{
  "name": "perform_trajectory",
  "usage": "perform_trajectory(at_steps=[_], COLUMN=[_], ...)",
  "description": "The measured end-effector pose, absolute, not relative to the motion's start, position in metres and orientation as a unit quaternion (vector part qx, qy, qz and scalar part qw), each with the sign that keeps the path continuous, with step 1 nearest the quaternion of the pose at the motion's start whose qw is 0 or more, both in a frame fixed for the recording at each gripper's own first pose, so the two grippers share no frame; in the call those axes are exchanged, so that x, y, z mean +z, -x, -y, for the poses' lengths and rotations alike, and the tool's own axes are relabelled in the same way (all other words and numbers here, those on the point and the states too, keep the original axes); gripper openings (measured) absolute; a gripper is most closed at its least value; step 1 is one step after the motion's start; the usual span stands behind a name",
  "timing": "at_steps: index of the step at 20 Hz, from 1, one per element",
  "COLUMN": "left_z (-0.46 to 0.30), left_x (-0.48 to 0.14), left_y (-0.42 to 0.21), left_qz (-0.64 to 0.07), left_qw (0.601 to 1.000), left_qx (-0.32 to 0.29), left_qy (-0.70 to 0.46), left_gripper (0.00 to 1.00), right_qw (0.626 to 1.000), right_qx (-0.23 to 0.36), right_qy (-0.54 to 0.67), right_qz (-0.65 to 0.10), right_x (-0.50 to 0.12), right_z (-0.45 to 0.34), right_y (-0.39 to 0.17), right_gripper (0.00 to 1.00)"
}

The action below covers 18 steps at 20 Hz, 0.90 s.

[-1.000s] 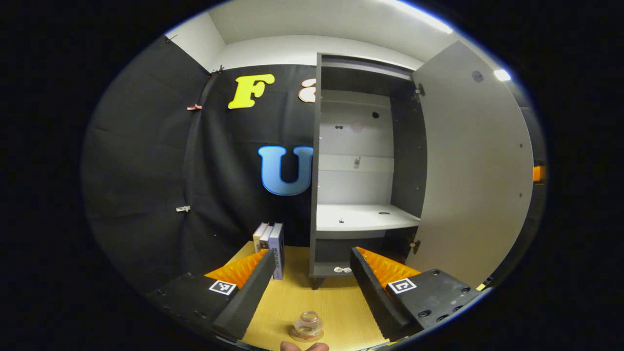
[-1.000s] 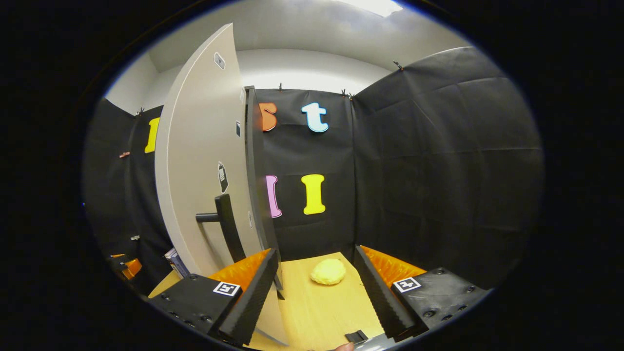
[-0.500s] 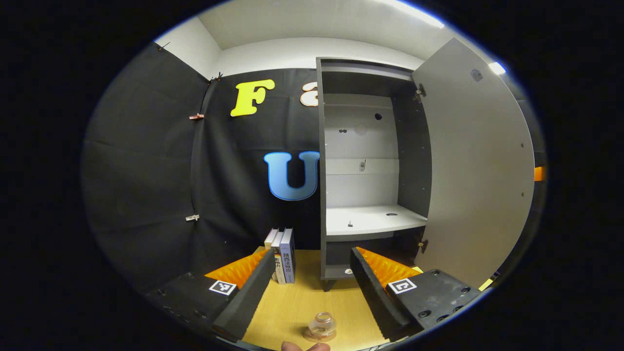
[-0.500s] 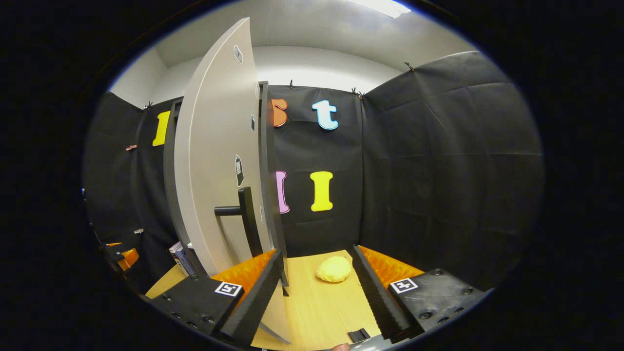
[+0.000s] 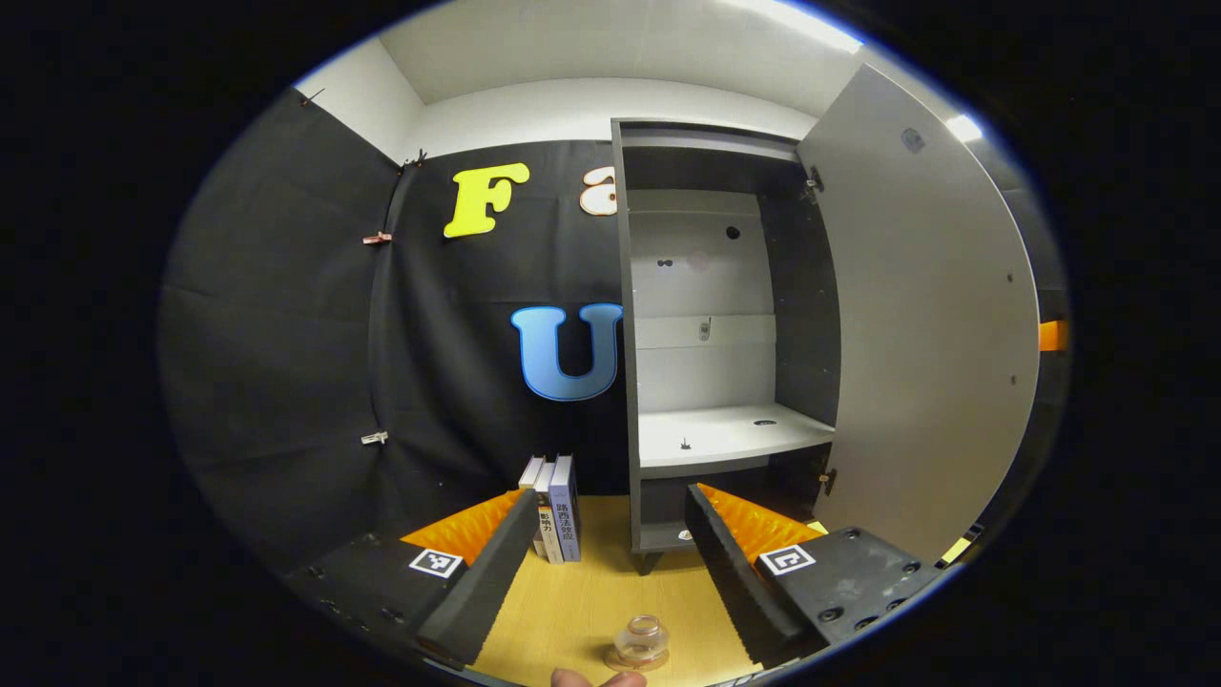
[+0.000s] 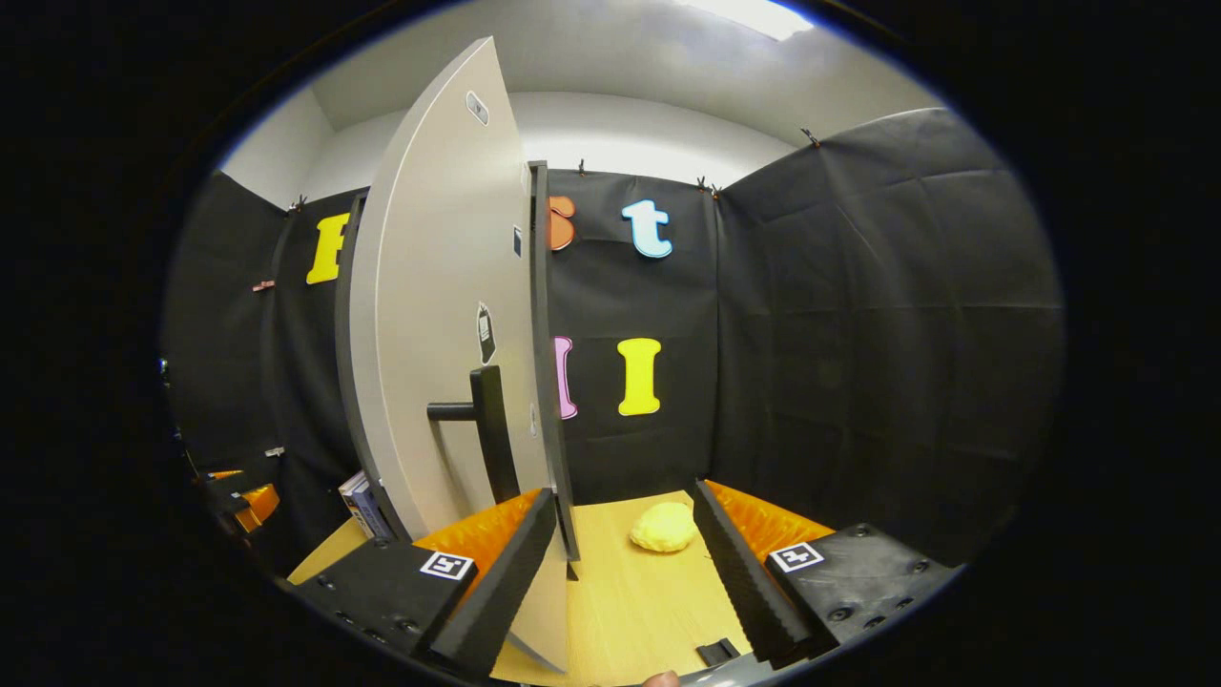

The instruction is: Open the cabinet door with the right hand, grasp the bottle in the cabinet with the left hand and place it on the coaster, then close the cabinet door with the right hand.

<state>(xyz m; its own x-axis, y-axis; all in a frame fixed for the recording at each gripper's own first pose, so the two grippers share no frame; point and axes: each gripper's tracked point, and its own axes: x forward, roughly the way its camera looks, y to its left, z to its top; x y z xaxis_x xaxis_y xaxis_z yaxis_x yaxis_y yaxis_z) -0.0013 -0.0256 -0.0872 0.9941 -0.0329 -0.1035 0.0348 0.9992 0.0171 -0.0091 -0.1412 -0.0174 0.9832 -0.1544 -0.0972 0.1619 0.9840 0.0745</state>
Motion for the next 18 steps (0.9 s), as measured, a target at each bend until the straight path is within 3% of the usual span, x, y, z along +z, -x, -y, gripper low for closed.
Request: perform_trajectory(at_steps=[18], left_z=[0.008], left_x=[-0.082], left_y=[-0.007], left_qz=[-0.043], left_qw=[0.999], left_qx=[-0.013], left_qy=[-0.012], left_gripper=[0.97], right_qw=[0.994], right_qx=[0.069], right_qy=[-0.061], right_qz=[-0.058], right_x=[-0.026], right_z=[0.017], right_y=[-0.022], right_gripper=[0.97])
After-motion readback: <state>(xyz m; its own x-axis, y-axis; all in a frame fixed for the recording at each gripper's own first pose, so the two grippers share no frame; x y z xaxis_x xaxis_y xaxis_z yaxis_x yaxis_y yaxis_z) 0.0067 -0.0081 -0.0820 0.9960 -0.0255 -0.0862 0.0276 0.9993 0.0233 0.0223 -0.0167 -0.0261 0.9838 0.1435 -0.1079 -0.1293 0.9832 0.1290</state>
